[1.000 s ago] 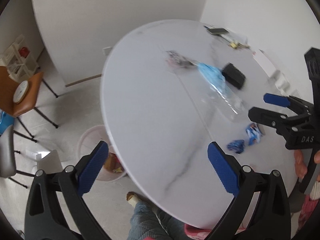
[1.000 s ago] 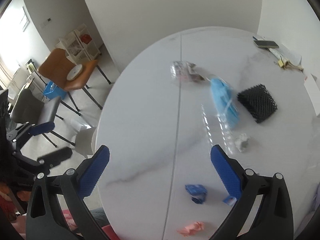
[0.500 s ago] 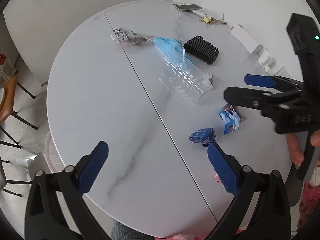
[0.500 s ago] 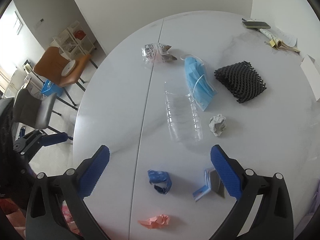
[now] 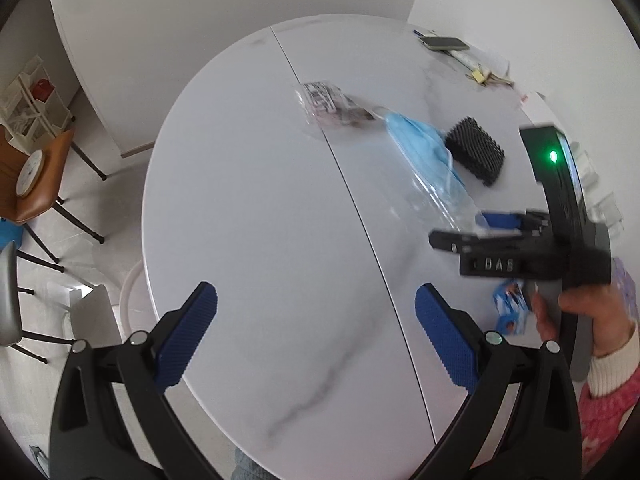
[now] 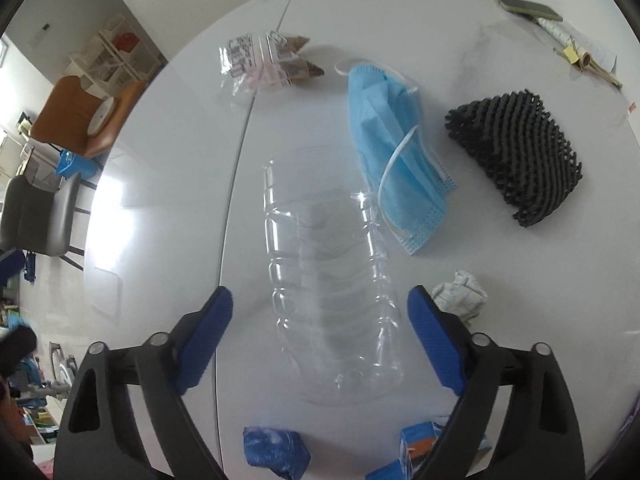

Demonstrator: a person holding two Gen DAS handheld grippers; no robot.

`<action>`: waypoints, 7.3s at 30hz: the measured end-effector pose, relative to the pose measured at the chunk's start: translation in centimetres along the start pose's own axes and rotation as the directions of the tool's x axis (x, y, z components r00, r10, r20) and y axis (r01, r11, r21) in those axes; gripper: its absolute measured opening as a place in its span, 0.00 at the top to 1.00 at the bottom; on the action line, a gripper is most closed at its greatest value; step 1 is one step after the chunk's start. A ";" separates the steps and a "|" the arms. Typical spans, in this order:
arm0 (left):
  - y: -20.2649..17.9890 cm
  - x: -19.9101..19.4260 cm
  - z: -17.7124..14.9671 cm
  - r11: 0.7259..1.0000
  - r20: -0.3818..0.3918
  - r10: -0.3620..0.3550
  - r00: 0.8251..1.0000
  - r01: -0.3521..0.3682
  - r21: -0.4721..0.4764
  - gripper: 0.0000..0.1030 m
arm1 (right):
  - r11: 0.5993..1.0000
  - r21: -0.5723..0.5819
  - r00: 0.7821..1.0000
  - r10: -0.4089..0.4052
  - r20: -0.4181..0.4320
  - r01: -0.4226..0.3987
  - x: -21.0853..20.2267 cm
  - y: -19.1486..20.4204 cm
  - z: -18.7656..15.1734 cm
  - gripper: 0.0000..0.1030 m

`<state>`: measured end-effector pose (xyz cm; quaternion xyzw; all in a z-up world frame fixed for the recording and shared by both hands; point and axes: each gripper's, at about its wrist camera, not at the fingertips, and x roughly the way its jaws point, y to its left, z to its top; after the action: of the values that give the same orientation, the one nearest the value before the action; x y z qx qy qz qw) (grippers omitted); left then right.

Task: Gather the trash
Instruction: 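Grasp clear snack bag with left gripper while right gripper grasps plastic bottle, then carry snack bag to wastebasket with left gripper while right gripper drops bottle in, then open the left gripper over the wastebasket to drop the snack bag, then move both open grippers back over the table toward the blue mask, then grasp the blue face mask with the right gripper, then grasp the crumpled blue wrapper from the table with the left gripper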

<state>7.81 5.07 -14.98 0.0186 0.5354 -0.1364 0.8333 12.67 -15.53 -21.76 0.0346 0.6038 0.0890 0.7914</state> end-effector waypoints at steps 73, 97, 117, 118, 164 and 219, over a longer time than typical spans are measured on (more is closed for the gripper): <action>24.1 -10.0 -6.4 0.870 -0.040 0.280 0.959 -0.271 -0.412 0.61 | 0.895 -0.245 0.928 0.369 -0.062 -0.372 -3.3 24.7 1.7 0.39; 28.0 -6.4 -6.5 0.927 -0.038 0.166 0.985 -0.169 -0.335 0.61 | 0.957 -0.228 0.983 0.183 0.000 -0.179 -3.3 30.8 4.0 0.11; 25.0 -2.6 -3.8 0.942 -0.066 0.105 0.992 -0.120 -0.313 0.21 | 0.971 -0.207 0.983 0.147 0.109 -0.123 -7.7 28.5 3.5 0.08; 25.0 -2.8 -3.8 0.941 -0.062 0.106 0.992 -0.121 -0.316 0.21 | 0.970 -0.208 0.983 0.148 0.109 -0.123 -7.7 28.5 3.5 0.08; 9.0 -7.6 -1.6 0.969 0.048 0.121 0.991 -0.108 -0.221 0.08 | 0.992 -0.052 0.974 0.123 0.190 -0.115 -9.5 11.0 -0.3 0.08; -17.0 9.7 -6.6 0.923 -0.249 -0.166 0.954 0.239 0.300 0.64 | 0.999 -0.024 0.987 0.041 0.157 -0.038 -6.1 -3.6 0.6 0.92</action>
<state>1.53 -12.15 -24.50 0.1156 0.5926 -0.3063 0.7359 11.99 -20.13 -16.37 0.0452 0.5376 0.1080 0.8350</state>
